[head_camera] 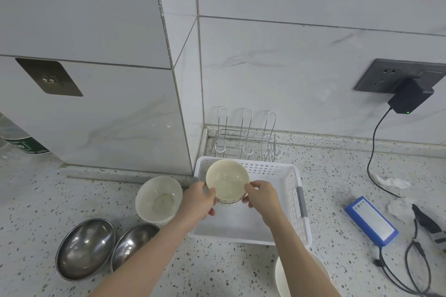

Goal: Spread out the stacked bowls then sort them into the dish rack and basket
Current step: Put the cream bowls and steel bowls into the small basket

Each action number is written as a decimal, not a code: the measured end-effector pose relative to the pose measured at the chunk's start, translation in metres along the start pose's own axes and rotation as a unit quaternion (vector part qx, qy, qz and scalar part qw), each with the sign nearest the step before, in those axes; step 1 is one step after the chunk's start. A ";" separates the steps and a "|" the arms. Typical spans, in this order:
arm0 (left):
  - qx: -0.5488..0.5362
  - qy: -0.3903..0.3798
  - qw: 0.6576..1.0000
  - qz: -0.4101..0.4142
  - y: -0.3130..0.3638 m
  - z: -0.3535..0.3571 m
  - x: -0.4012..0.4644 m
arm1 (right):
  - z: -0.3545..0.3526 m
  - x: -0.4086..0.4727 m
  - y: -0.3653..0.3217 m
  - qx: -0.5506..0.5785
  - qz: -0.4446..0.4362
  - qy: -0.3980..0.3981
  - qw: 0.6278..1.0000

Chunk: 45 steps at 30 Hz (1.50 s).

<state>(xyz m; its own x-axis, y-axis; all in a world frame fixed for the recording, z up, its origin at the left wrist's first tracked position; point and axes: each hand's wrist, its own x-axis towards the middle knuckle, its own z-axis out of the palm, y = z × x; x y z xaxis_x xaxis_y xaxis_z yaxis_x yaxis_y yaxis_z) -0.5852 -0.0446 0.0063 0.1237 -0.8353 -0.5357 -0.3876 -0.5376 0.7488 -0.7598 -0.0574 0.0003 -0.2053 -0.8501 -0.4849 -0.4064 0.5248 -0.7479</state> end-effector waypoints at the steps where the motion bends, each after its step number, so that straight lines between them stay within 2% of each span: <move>1: -0.004 0.003 1.000 0.006 0.000 0.001 -0.001 | 0.000 -0.001 0.000 0.012 0.002 0.002 1.000; 12: -0.050 0.009 0.998 0.027 -0.003 0.002 -0.021 | 0.011 -0.014 0.005 0.115 0.034 0.015 0.993; 18: -0.115 -0.007 0.993 0.026 -0.006 -0.014 -0.033 | 0.008 -0.033 0.003 0.171 0.046 -0.029 0.984; 24: -0.151 0.042 0.987 0.032 -0.025 -0.047 -0.046 | 0.003 -0.073 0.001 0.181 0.016 -0.033 0.983; 26: -0.130 0.084 0.988 0.027 -0.034 -0.065 -0.051 | 0.001 -0.089 0.001 0.193 0.011 -0.028 0.981; 27: -0.087 0.112 0.990 0.026 -0.040 -0.075 -0.053 | 0.001 -0.098 0.003 0.201 0.010 -0.024 0.979; 29: 0.074 0.150 0.986 0.030 -0.053 -0.097 -0.054 | 0.002 -0.114 0.007 0.213 0.013 -0.013 0.977; 31: 0.202 0.156 0.966 0.039 -0.063 -0.115 -0.054 | 0.006 -0.131 0.015 0.221 0.017 0.003 0.975; 34: 0.285 0.155 0.945 0.029 -0.069 -0.132 -0.047 | 0.012 -0.152 0.030 0.244 0.026 0.047 0.968; 41: 0.297 0.083 0.950 0.040 -0.076 -0.131 -0.027 | 0.019 -0.184 0.056 0.283 0.039 0.142 0.948; 45: 0.162 0.075 0.984 0.011 -0.078 -0.128 -0.017 | 0.015 -0.195 0.075 0.294 0.050 0.179 0.937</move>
<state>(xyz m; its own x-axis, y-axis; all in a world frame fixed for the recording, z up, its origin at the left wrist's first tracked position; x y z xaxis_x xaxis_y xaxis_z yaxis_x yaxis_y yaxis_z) -0.4402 -0.0031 0.0070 0.2359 -0.8667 -0.4395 -0.6595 -0.4750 0.5826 -0.7371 0.1484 0.0316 -0.5454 -0.6997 -0.4615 0.1710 0.4461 -0.8785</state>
